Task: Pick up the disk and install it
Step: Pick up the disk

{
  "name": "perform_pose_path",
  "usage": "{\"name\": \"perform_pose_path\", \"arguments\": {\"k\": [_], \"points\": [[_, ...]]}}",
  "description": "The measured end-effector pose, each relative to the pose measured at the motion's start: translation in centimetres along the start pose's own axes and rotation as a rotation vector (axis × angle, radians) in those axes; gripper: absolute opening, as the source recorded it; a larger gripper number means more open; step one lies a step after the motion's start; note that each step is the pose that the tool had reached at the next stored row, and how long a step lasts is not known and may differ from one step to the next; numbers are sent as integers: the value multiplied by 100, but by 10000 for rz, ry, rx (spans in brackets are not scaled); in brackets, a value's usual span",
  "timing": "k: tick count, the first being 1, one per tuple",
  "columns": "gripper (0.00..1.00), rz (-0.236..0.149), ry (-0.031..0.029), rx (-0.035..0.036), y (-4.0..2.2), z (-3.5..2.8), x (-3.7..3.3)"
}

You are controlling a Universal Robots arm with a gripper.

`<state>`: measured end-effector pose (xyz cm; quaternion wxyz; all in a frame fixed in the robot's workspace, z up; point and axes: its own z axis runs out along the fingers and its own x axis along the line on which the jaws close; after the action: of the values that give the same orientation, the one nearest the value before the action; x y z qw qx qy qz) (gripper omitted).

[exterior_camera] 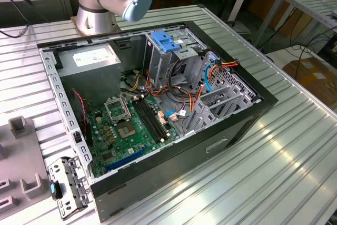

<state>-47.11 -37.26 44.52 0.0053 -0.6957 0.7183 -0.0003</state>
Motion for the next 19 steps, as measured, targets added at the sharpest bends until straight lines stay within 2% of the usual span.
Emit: {"name": "perform_pose_path", "arguments": {"k": [3,11,19], "points": [[37,0,0,0,0,-44,0],[37,0,0,-1,-1,-111,-1],[37,0,0,0,-3,-241,-2]]}}
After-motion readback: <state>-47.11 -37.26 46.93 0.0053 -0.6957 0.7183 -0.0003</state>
